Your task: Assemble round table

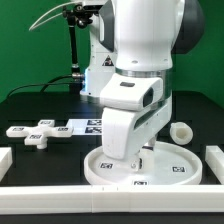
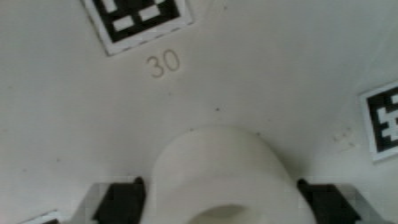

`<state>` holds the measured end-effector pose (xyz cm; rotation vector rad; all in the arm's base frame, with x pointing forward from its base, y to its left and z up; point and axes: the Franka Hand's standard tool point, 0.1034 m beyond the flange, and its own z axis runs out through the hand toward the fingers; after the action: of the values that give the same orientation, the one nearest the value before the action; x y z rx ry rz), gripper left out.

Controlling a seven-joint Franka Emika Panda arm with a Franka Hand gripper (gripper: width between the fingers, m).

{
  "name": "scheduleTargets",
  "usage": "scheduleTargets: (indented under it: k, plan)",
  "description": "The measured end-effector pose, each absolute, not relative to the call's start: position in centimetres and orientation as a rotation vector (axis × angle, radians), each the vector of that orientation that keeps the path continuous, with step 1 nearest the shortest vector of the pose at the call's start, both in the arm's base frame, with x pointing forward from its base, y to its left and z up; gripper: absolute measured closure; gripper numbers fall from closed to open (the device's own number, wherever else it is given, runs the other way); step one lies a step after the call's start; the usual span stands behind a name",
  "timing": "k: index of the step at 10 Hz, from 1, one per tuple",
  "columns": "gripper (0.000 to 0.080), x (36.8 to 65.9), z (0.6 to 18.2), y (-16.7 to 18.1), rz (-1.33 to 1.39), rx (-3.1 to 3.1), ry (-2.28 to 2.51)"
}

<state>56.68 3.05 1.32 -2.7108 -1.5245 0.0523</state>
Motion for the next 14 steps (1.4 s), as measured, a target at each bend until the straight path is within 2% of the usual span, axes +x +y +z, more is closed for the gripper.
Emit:
scheduleTargets:
  k: [7,8,9,12,14]
  plan:
    - [0.0393,57.2,1.3,4.3,0.045,-2.706,-1.532]
    - [0.0223,57.2,1.3,4.3,0.045,-2.705,-1.532]
    - [0.0173,57.2,1.3,4.3,0.045,-2.706,-1.532]
    - [0.0154,56.7,2.4,3.4,0.062,-2.699,-1.557]
    - [0.015,55.9,4.0,3.3,0.053,-2.74,-1.505]
